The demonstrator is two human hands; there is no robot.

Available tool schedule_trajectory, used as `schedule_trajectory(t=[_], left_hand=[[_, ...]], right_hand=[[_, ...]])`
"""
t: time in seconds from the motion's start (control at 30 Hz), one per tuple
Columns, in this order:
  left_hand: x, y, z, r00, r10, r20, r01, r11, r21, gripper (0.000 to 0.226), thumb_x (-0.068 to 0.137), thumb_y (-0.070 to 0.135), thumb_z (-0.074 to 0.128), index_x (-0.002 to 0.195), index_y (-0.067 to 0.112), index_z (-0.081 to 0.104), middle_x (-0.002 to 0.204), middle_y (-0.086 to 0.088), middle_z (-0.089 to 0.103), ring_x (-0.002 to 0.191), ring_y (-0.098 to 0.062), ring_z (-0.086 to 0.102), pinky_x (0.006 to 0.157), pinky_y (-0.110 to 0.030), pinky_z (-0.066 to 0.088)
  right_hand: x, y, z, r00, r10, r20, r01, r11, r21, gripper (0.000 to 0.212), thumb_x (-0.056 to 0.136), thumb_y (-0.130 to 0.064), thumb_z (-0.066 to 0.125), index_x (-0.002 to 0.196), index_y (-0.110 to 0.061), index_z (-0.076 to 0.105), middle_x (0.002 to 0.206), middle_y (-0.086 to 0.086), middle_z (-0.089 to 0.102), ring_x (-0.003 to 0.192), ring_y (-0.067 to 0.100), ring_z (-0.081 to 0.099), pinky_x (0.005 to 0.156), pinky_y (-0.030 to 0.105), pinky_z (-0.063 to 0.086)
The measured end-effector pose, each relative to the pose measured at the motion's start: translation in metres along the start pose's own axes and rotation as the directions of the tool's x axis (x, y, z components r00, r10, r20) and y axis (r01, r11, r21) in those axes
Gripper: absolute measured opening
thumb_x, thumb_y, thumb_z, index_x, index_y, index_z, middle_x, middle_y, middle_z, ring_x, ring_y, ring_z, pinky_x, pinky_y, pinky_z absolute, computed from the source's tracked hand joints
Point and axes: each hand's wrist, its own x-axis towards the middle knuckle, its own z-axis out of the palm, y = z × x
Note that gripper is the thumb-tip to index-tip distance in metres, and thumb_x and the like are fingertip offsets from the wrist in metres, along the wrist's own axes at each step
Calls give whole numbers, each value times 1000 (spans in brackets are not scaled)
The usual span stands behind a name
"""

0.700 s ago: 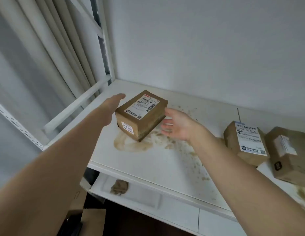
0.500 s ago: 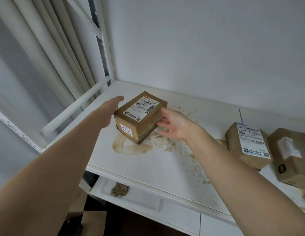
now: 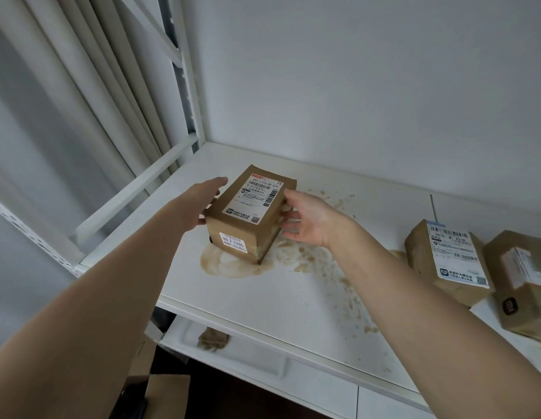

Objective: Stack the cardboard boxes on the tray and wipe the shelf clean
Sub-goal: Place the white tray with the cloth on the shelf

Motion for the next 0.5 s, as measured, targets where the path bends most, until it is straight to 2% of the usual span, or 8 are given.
schedule_trajectory(t=[0.07, 0.23, 0.37, 0.5], left_hand=[[0, -3, 1, 1000, -14, 16, 14, 1000, 10, 48, 88, 53, 53, 114, 14, 57, 111, -4, 60, 95, -23, 55, 91, -38, 45], [-3, -5, 4, 999, -13, 49, 11, 999, 34, 35, 91, 52, 49, 88, 20, 61, 100, 2, 64, 92, -21, 56, 95, -37, 45], [-7, -3, 4, 998, 7, 68, -11, 998, 63, 37, 91, 54, 48, 90, 20, 63, 102, 2, 65, 95, -22, 57, 95, -38, 45], [-11, -2, 4, 996, 16, 90, -23, 996, 81, 43, 90, 56, 47, 96, 17, 64, 101, 1, 66, 88, -22, 56, 91, -36, 45]], right_hand=[[-1, 0, 0, 1000, -4, -6, 4, 1000, -12, 26, 95, -38, 53, 81, -16, 53, 96, 6, 58, 90, 24, 59, 99, 38, 43], [-1, 1, -3, 1000, -3, -1, 3, 999, -45, 28, 94, -40, 54, 79, -15, 54, 94, 6, 60, 94, 25, 61, 93, 37, 44], [-5, 1, -2, 1000, -16, -9, 15, 998, -57, 28, 94, -38, 54, 77, -16, 54, 92, 6, 58, 93, 25, 59, 83, 36, 45], [-8, 1, -4, 999, -22, -23, 21, 997, -76, 27, 93, -39, 54, 82, -15, 55, 99, 8, 58, 93, 26, 59, 78, 35, 47]])
